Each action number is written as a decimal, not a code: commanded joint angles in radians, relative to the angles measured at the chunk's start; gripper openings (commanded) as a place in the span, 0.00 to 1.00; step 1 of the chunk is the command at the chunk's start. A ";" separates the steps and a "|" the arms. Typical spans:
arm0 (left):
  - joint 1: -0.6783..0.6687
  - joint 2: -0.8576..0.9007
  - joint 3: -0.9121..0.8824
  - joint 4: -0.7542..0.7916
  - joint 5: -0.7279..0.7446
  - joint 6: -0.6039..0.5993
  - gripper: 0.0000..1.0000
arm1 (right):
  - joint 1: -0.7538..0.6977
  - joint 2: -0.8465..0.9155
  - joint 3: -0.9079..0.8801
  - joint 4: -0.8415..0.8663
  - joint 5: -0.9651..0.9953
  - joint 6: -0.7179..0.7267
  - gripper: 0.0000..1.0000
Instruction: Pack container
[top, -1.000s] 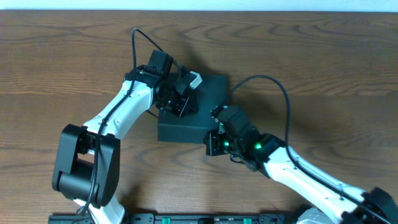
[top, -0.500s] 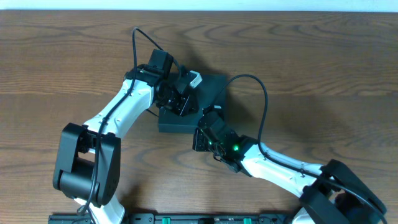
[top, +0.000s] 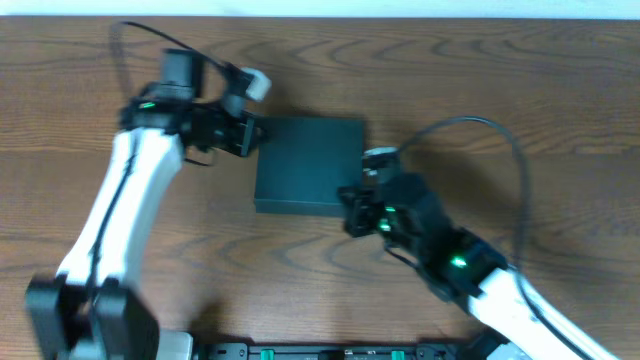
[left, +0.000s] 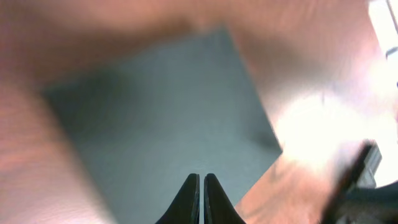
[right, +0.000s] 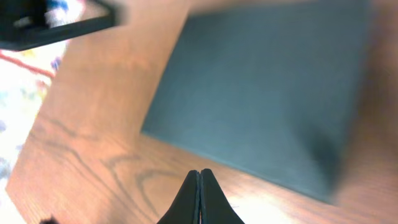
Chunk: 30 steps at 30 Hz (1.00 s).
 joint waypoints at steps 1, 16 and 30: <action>0.086 -0.111 0.027 -0.016 -0.064 -0.010 0.06 | -0.098 -0.117 0.005 -0.075 0.067 -0.121 0.02; 0.304 -0.186 -0.019 -0.119 0.039 0.034 0.06 | -0.698 -0.189 0.005 -0.286 -0.600 -0.368 0.02; 0.302 -0.186 -0.019 -0.099 0.052 0.027 0.95 | -0.698 -0.188 0.005 -0.291 -0.581 -0.341 0.99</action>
